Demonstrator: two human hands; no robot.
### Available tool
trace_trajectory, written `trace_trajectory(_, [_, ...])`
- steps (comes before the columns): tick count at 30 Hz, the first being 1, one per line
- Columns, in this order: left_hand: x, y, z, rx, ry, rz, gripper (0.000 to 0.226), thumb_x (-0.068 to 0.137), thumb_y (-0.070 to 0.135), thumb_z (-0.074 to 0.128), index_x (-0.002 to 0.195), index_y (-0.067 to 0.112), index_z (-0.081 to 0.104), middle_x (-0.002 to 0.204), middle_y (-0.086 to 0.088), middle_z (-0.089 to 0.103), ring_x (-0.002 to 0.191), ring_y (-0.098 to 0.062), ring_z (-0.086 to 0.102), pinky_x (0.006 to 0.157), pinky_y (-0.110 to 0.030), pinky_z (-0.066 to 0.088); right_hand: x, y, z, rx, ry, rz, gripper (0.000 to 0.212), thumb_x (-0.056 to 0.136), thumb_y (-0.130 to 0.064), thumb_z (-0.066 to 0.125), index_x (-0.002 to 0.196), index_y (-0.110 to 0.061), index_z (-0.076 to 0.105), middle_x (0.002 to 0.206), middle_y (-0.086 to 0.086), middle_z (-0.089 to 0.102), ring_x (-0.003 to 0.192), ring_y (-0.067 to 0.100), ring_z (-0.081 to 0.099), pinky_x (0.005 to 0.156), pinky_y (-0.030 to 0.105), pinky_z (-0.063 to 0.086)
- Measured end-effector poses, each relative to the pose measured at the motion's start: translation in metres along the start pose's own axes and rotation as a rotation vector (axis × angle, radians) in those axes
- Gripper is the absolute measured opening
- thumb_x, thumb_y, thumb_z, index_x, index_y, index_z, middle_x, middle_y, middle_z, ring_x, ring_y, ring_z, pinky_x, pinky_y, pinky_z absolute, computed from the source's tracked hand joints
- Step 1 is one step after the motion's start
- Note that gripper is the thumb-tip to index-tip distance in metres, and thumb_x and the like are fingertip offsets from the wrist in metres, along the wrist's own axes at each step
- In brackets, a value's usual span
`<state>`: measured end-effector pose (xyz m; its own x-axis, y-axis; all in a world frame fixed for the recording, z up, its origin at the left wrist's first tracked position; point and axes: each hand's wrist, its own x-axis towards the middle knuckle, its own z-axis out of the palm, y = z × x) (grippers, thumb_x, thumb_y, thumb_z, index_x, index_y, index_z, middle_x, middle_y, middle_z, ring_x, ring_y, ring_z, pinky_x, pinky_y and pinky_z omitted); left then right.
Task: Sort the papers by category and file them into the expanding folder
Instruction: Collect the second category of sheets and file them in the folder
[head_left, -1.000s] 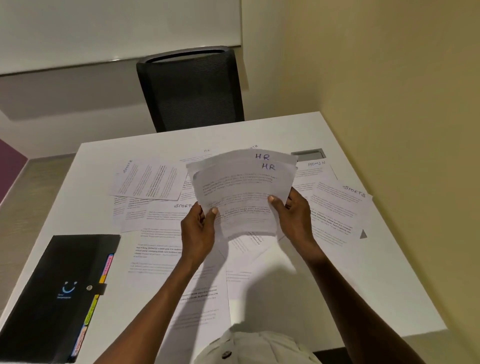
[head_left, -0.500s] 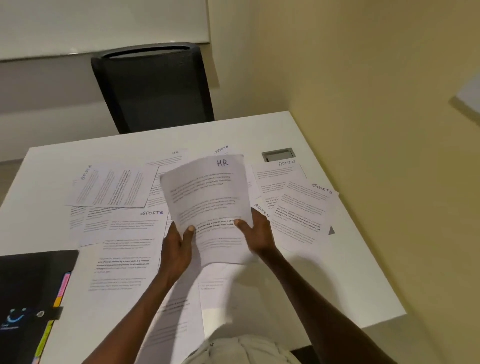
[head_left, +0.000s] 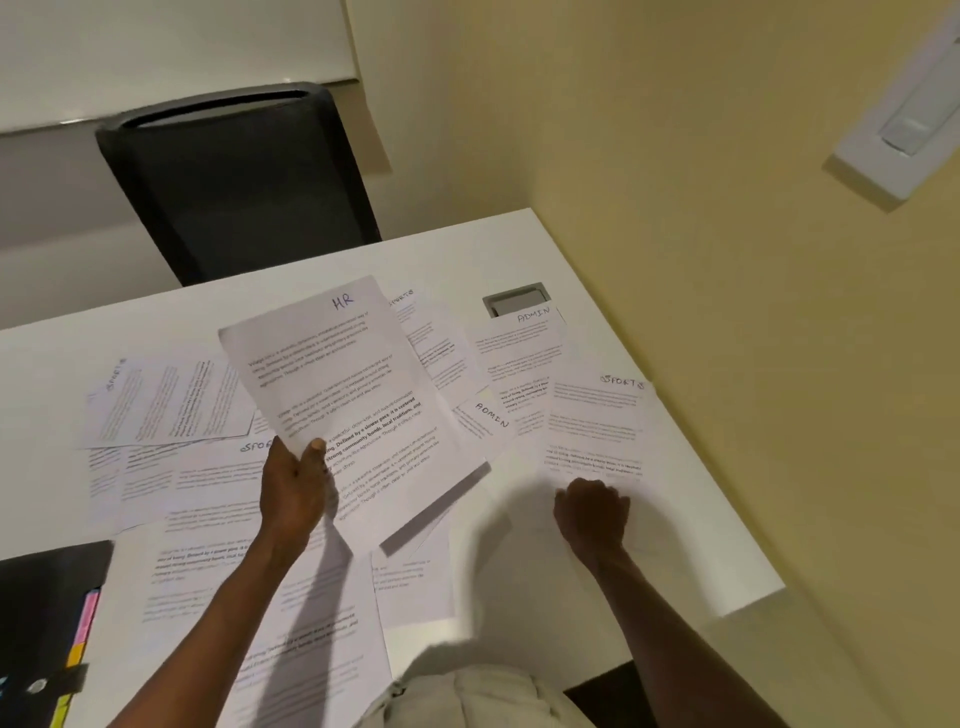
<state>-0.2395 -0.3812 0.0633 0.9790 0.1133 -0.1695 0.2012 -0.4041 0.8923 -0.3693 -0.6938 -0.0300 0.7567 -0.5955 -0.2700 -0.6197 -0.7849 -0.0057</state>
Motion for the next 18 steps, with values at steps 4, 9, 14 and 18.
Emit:
trace_trajectory(4, [0.005,-0.002,0.004,0.019,-0.032,-0.007,0.026,0.094,0.042,0.05,0.106,0.02,0.053,0.076,-0.02,0.065,0.067,-0.037,0.064,0.062,-0.039,0.049,-0.001,-0.002,-0.005,-0.077,-0.028,0.087,0.022,0.083,-0.024,0.059,0.096,-0.009,0.069,0.092,0.012,0.069,0.091,0.033,0.062,0.089,0.047,0.041])
trace_trajectory(9, [0.008,0.006,0.001,0.005,-0.029,-0.023,0.02,0.097,0.034,0.05,0.106,0.016,0.051,0.072,-0.02,0.062,0.061,-0.034,0.06,0.057,-0.039,0.049,0.013,-0.014,-0.004,-0.137,-0.115,0.031,0.038,0.093,-0.037,0.049,0.117,-0.011,0.062,0.116,0.014,0.065,0.115,0.038,0.054,0.102,0.055,0.033])
trace_trajectory(14, [0.015,0.008,-0.015,0.02,0.05,-0.05,0.018,0.099,0.029,0.052,0.108,0.014,0.053,0.083,-0.022,0.067,0.075,-0.041,0.065,0.069,-0.044,0.052,0.026,-0.046,-0.009,-0.023,0.0,-0.267,0.054,0.088,-0.044,0.06,0.127,-0.007,0.056,0.137,0.02,0.051,0.123,0.036,0.05,0.097,0.048,0.044])
trace_trajectory(18, [0.02,0.005,-0.026,0.011,0.086,-0.081,0.029,0.099,0.029,0.052,0.121,0.009,0.054,0.103,-0.018,0.068,0.094,-0.038,0.065,0.081,-0.047,0.052,0.03,-0.072,-0.005,-0.033,-0.296,-0.658,0.073,0.097,-0.056,0.039,0.156,-0.024,0.01,0.164,-0.001,-0.007,0.151,0.023,0.0,0.119,0.053,0.009])
